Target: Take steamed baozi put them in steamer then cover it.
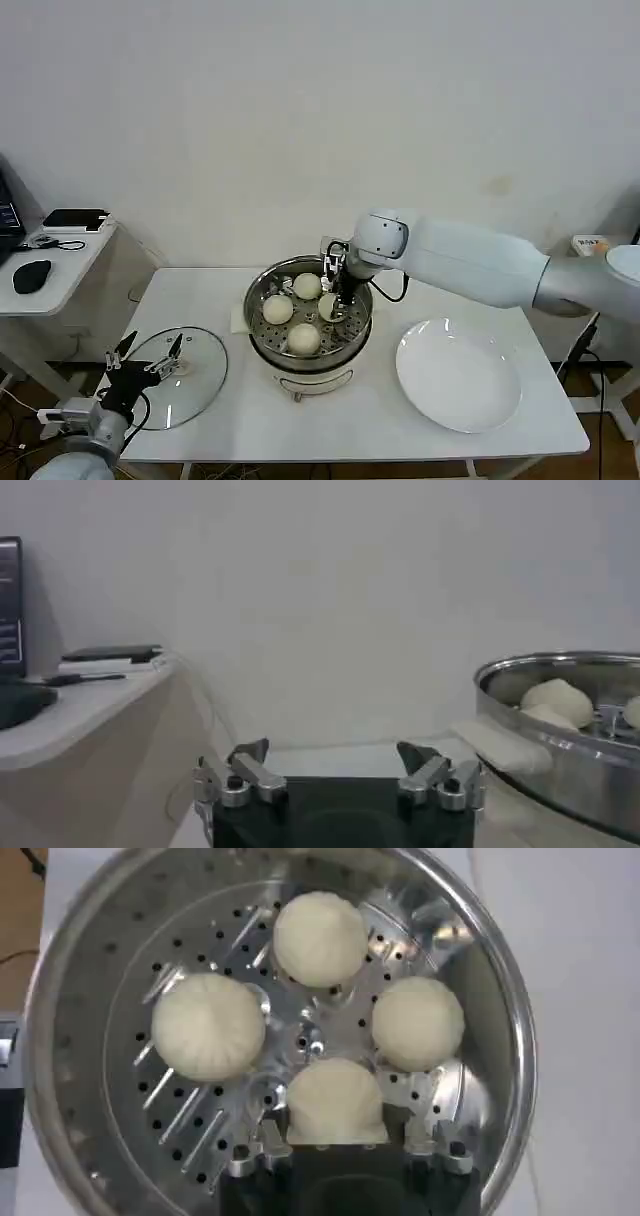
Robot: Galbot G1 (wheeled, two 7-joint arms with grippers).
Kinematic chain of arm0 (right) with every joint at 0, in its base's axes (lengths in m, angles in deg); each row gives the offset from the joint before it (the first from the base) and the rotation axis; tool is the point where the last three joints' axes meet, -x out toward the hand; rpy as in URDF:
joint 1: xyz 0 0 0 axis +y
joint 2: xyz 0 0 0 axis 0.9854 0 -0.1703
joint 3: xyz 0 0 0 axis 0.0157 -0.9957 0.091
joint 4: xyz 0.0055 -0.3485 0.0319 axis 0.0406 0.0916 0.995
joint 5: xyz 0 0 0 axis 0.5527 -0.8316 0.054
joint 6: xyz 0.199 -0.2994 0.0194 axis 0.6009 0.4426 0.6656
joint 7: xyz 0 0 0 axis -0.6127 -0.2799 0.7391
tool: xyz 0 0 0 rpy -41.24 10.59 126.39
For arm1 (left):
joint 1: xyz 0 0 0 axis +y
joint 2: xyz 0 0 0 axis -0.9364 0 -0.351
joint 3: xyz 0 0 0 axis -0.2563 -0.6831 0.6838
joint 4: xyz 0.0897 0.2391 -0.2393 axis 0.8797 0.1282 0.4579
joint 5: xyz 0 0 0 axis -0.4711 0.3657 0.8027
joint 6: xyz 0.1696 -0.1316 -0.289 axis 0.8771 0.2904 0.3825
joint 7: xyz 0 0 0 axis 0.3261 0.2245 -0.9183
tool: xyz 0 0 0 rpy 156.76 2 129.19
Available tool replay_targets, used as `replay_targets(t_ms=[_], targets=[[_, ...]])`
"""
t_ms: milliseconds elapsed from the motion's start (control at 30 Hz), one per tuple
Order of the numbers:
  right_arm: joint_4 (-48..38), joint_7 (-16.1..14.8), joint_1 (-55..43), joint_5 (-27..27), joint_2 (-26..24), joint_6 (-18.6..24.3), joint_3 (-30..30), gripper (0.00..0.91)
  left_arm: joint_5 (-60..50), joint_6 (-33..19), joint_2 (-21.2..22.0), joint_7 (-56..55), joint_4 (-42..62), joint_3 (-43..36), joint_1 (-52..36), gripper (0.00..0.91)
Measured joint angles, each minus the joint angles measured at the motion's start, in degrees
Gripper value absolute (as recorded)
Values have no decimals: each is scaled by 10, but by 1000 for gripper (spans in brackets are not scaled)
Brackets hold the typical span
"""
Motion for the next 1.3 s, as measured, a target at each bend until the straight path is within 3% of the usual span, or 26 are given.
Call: replay_targets(t_ms=[400, 467, 900, 1300], targets=[[-9, -5, 8, -22, 1, 4, 5, 655, 0, 0, 0, 0, 2, 0, -1, 907], [-9, -7, 9, -26, 0, 6, 7, 907, 0, 0, 0, 0, 2, 0, -1, 907], [2, 5, 16, -37, -16, 23, 31, 907, 0, 0, -1, 0, 3, 1, -1, 907], [59, 58, 28, -18, -58, 33, 72, 907, 0, -1, 2, 0, 14, -2, -3, 907]])
